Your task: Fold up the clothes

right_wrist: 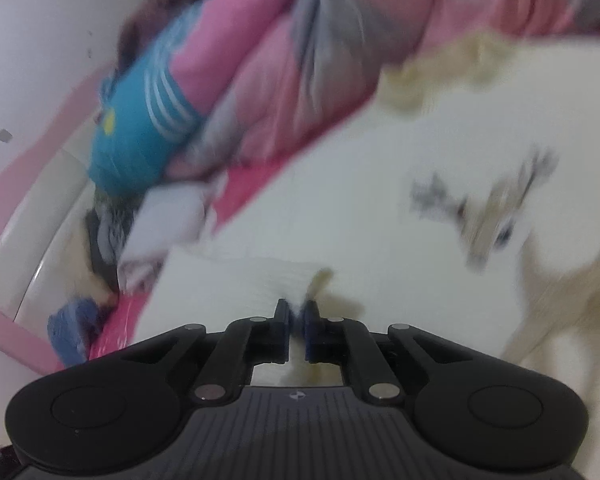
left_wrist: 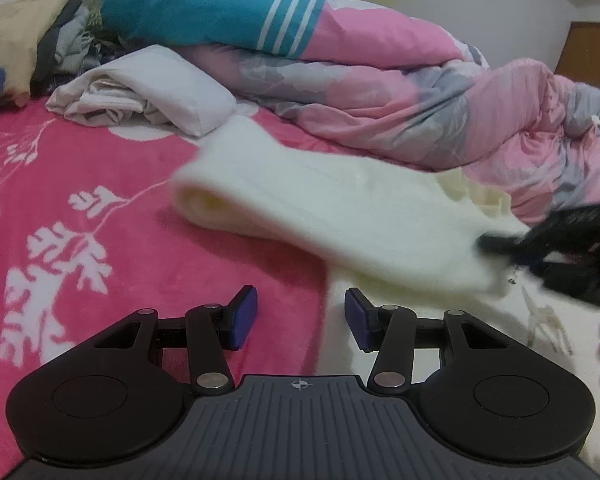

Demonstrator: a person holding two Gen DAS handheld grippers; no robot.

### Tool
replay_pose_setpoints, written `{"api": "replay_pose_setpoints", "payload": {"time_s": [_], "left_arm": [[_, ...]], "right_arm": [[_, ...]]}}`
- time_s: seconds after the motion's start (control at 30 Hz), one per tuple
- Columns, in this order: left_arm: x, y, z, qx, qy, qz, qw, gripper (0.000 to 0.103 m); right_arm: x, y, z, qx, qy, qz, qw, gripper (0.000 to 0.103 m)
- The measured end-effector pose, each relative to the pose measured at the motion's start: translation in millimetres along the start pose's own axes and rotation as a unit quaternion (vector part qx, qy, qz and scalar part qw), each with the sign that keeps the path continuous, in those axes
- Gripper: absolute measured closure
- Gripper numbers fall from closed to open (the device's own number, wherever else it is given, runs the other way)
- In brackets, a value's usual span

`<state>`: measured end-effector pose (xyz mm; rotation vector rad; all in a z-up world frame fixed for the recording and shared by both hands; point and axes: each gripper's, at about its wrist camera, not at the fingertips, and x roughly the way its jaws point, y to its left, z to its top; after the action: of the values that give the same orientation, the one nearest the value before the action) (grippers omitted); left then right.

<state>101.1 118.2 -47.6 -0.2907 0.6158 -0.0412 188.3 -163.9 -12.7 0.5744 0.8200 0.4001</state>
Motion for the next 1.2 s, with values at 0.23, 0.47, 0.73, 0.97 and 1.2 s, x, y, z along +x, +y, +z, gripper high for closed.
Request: {"api": "replay_pose_setpoints", "payload": {"time_s": [0.23,0.47,0.73,0.97,1.2], "left_arm": [[10,-16,0,0.035,0.007,0.017,0.9992,0.055],[26,-32,8,0.058,0.009,0.021,0.9981,0.055],[40,-41,12,0.077,0.020,0.035,0.9963,0.055],[36,-41,15,0.078,0.026,0.020,0.9964,0.054],[28,-45,17,0.069,0.038,-0.010,0.9968,0.054]], "right_arm": [[-67,-31,50,-0.023,-0.088,-0.059,0.994,0.098],[-106,-77,81,-0.036,-0.121,-0.137,0.982,0.098],[-110,-113,86,-0.027,-0.115,-0.165,0.979,0.098],[-111,-150,79,0.001,-0.097,-0.184,0.978,0.098],[-116,-156,91,-0.010,-0.088,-0.192,0.977,0.098]]}}
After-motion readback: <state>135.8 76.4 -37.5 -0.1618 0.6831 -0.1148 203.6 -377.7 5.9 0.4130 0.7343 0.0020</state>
